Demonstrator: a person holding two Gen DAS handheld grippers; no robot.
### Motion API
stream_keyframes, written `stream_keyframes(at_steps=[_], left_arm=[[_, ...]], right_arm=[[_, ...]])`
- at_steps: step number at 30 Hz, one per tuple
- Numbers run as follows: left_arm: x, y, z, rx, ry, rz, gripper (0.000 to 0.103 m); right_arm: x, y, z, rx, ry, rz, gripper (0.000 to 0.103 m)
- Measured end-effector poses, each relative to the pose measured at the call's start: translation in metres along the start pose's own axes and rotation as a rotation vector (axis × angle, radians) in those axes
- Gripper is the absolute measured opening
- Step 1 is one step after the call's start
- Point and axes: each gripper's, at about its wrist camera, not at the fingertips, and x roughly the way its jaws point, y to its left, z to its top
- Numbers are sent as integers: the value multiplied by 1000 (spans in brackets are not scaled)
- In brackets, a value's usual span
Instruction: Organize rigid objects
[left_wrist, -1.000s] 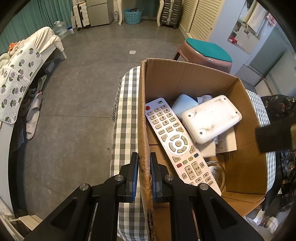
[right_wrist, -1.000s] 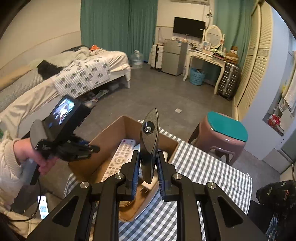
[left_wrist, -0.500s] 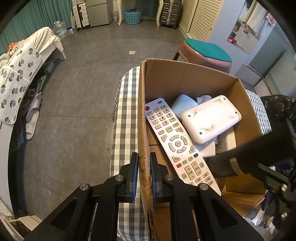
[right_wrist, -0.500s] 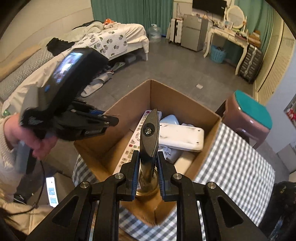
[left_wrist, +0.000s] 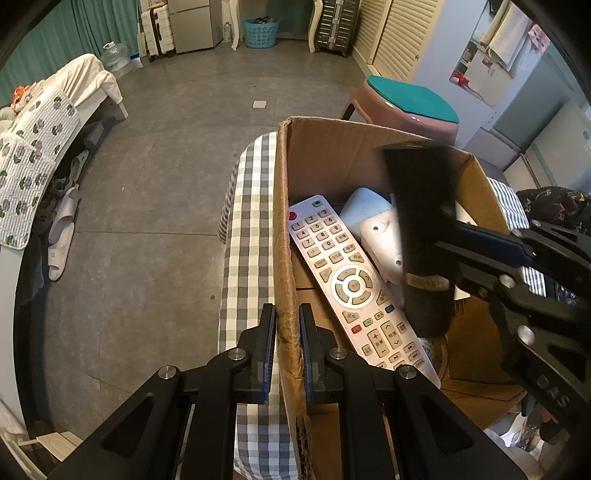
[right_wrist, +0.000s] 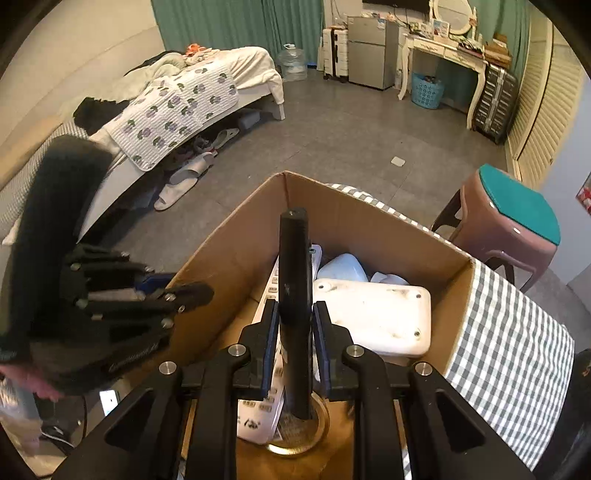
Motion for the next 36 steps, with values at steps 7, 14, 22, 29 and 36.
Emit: stream_keyframes(at_steps=[7, 14, 22, 29, 36], left_arm=[[-1, 1, -1, -2, -3, -4, 12], [-2, 2, -2, -10, -7, 1, 12], [-4, 2, -1, -24, 4, 11, 13], [-23, 1, -3, -29, -15, 7, 13], [-78, -11, -11, -22, -141, 35, 13]], right_arm=[[4, -11, -1, 51, 3, 6, 33], [-25, -14, -7, 46, -61, -35, 43], [-48, -29, -27, 72, -97, -86, 49], [-64, -36, -45, 102, -116, -96, 50], [-95, -31, -56, 121, -182, -117, 50]])
